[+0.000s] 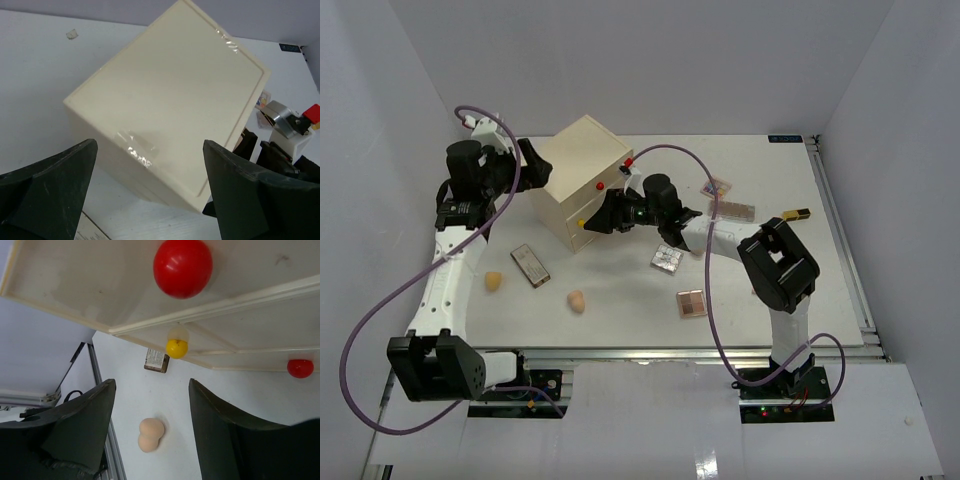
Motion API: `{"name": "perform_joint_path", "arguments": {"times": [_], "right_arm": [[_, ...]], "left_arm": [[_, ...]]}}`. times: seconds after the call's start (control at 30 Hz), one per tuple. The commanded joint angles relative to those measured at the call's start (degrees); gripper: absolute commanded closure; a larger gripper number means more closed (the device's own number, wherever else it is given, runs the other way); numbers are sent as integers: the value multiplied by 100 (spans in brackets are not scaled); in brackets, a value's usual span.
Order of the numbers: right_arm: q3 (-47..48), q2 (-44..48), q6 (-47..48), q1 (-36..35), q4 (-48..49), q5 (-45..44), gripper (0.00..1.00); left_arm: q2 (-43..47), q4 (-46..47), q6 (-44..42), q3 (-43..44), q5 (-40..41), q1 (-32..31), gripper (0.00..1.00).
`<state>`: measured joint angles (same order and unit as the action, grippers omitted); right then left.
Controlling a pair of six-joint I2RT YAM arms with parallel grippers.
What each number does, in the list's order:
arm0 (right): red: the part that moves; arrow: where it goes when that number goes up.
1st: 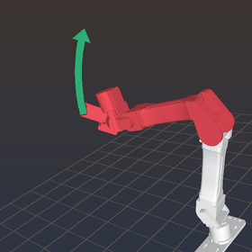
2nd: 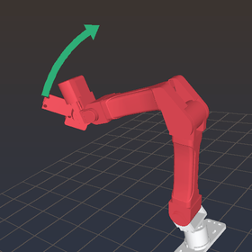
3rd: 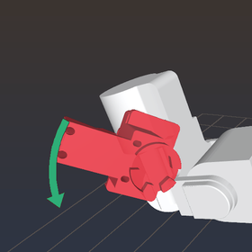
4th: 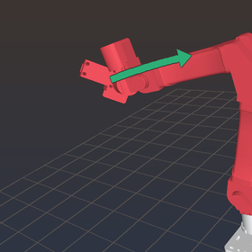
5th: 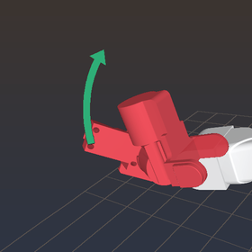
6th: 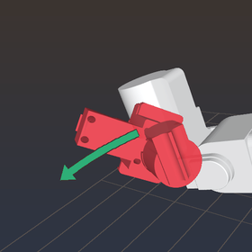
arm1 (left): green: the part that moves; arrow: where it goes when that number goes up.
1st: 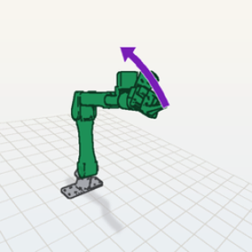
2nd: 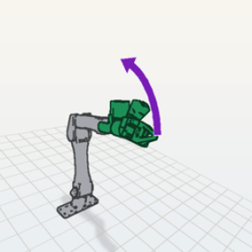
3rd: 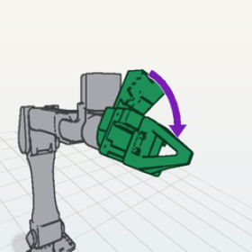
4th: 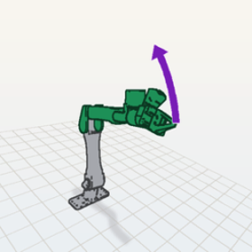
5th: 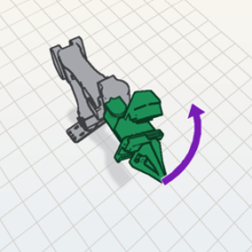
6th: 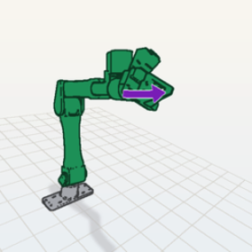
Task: Organize the makeup
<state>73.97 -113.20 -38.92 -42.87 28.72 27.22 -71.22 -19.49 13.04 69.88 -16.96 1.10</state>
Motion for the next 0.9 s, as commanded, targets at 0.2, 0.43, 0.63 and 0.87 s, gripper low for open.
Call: {"name": "perform_joint_path", "arguments": {"times": [0.2, 0.43, 0.63, 0.87], "right_arm": [[333, -427, -648, -85, 324, -356, 37], [709, -737, -813, -121, 341, -348, 36], [975, -973, -1018, -133, 362, -330, 37], [1105, -1059, -1269, -203, 329, -362, 49]], "left_arm": [[1576, 100, 267, -1021, 261, -10, 2], [2243, 15, 561, -1422, 303, -14, 2], [2729, -126, 750, -1689, 297, -14, 2], [2910, -308, 774, -1727, 320, -14, 2]]}}
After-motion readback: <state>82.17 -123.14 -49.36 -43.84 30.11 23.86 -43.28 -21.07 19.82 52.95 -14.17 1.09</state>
